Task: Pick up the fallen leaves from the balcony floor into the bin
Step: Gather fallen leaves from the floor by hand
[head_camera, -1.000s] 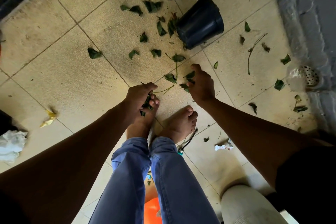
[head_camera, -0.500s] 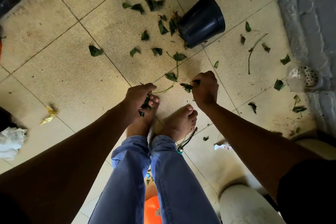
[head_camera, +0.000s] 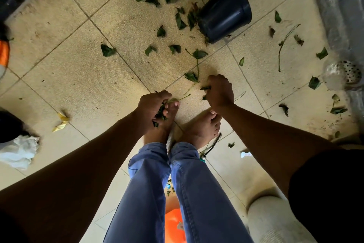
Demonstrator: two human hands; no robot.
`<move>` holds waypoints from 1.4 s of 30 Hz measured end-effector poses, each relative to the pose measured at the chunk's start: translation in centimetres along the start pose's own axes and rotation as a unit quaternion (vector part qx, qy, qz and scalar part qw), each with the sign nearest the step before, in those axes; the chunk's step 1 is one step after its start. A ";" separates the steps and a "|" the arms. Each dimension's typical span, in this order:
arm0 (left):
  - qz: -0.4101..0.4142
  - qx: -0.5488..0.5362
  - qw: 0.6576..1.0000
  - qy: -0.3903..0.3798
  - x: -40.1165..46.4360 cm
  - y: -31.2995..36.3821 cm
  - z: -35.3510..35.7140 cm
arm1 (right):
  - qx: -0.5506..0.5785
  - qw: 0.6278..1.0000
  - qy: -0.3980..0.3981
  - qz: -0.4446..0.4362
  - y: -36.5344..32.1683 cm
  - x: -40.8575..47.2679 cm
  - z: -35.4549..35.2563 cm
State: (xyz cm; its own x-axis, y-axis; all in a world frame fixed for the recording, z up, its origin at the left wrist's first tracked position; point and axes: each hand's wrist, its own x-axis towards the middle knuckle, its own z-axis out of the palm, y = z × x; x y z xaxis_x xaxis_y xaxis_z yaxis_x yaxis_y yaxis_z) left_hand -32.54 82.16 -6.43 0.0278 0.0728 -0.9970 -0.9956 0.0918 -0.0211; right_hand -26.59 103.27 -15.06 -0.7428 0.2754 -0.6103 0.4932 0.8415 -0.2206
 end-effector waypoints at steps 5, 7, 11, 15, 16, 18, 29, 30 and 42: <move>-0.009 -0.009 1.000 0.016 -0.3 0.0 -0.4 | 0.020 0.999 -0.007 0.027 0.0 0.4 -1.1; -0.003 -0.010 1.000 0.023 -0.2 0.2 -0.3 | 0.055 0.998 0.007 0.015 -0.7 0.2 -2.2; 0.003 -0.014 1.000 0.024 0.1 0.7 -0.1 | 0.150 0.988 0.022 -0.034 -2.8 -0.3 -3.2; 0.013 -0.017 1.000 0.015 0.6 0.8 -0.1 | 0.126 0.991 0.005 -0.053 -4.8 -0.2 -2.4; 0.015 -0.019 1.000 0.015 0.7 0.8 -0.1 | 0.111 0.993 -0.001 -0.044 -5.2 0.1 -2.1; 0.021 -0.014 1.000 0.019 0.8 0.6 -0.1 | 0.088 0.996 -0.011 -0.028 -6.1 0.7 -1.8; 0.027 -0.024 0.999 0.006 0.8 -0.2 -0.6 | 0.086 0.996 0.032 -0.020 -6.5 2.3 -3.8; 0.028 -0.025 0.999 0.005 0.8 -0.1 -0.6 | 0.106 0.993 0.052 -0.011 -6.2 2.4 -4.1; 0.026 -0.042 0.999 -0.008 1.4 -0.3 -0.9 | 0.075 0.993 -0.011 -0.086 -5.4 1.7 -2.1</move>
State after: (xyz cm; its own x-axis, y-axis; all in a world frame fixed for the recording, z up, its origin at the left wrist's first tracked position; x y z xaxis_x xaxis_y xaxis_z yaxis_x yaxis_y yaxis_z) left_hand -32.33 81.31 -7.85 -0.0227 0.0913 -0.9956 -0.9997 0.0039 0.0231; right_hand -31.43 100.12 -13.31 -0.8125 0.1219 -0.5701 0.4235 0.7955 -0.4334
